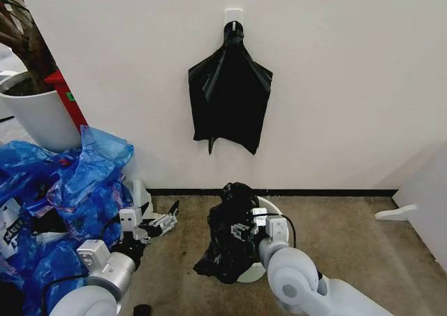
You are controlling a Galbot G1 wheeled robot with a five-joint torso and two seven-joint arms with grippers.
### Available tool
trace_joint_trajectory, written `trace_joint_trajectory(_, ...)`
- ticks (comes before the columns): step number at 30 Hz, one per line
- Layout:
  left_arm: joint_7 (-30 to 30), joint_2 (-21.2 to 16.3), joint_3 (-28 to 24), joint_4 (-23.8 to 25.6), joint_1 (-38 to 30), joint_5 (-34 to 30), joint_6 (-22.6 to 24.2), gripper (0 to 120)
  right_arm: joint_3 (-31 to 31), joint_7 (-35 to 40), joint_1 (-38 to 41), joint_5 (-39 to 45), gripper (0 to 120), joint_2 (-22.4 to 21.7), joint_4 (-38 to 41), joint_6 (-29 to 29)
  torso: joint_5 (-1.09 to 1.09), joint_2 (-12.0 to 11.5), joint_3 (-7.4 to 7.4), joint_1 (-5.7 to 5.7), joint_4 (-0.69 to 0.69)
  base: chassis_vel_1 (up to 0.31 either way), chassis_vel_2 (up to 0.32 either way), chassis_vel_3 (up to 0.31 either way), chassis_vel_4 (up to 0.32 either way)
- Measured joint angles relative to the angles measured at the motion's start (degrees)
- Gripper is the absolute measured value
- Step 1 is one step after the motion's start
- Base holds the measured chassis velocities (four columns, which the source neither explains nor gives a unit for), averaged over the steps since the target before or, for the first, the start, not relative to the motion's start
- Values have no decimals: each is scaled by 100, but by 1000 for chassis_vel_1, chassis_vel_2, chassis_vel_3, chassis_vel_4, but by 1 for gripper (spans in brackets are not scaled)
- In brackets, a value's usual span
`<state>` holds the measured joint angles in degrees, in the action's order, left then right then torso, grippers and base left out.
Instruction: Place the garbage bag over the trash bin.
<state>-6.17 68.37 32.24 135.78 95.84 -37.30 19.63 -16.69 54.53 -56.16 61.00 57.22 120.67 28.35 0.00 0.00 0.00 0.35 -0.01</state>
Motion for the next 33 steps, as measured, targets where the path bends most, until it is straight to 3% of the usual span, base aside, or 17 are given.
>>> trace_joint_trajectory(20, 174, -512, -316, -349, -374, -17, 41, 100, 501, 10, -410, -417, 89, -665, 205, 40, 0, 0, 0, -1, -1, 0, 0, 0, 0)
trace_joint_trajectory(27, 194, -439, -345, -421, -351, 23, 43, 100, 405, -3, -428, -121, 91, -640, 741, -37, 0, 0, 0, -1, 0, 0, 0, 0, 0)
trace_joint_trajectory(33, 261, -763, -496, -686, -615, -25, 124, 100, 401, -181, -545, -109, 91, -611, 981, -90, -1, 0, 0, -1, 0, 0, 0, 0, 0)
